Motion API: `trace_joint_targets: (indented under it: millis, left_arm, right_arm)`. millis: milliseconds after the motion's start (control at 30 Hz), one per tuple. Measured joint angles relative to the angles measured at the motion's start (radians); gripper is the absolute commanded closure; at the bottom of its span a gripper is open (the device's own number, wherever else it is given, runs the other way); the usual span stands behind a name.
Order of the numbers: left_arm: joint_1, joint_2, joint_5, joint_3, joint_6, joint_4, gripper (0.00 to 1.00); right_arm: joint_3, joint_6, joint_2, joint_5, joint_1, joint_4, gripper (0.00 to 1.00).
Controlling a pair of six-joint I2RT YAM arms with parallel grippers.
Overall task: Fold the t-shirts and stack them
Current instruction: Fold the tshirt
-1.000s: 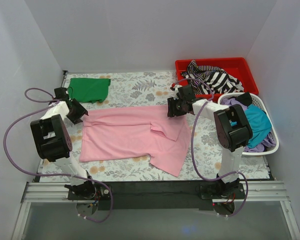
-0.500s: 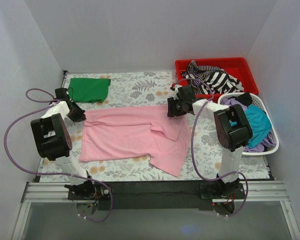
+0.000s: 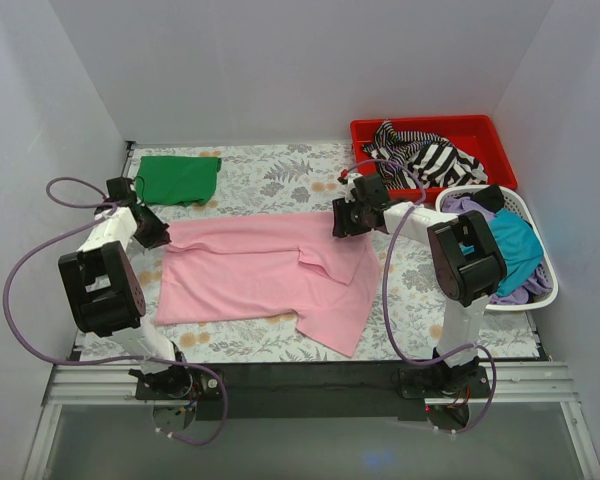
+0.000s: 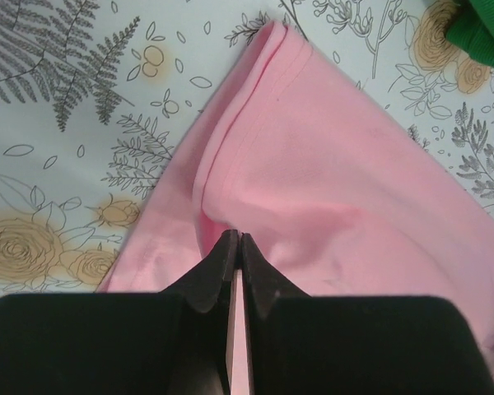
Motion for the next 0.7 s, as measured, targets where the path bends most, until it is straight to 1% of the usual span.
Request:
trace_joint_targets:
  millis: [200, 400, 467, 600, 700]
  left_arm:
    - [0.0, -0.026, -0.041, -0.042, 0.015, -0.018, 1.0]
    - [0.0, -0.02, -0.171, -0.093, 0.021, -0.052, 1.0]
    - [0.0, 0.0, -0.211, -0.086, 0.019, -0.06, 1.0]
    - [0.0, 0.081, -0.253, -0.022, 0.013, -0.082, 1.0]
    - [-0.001, 0.113, -0.264, 0.017, 0.01, -0.089, 0.94]
  right_arm:
    - [-0.023, 0.001, -0.018, 0.004, 0.011, 0.004, 0.44]
    - [-0.026, 0.021, -0.023, 0.055, 0.02, -0.001, 0.44]
    - [-0.026, 0.029, -0.025, 0.071, 0.022, -0.006, 0.44]
    - [-0.024, 0.051, -0.025, 0.089, 0.02, -0.014, 0.44]
    - [-0.023, 0.059, -0.028, 0.092, 0.014, -0.025, 0.43]
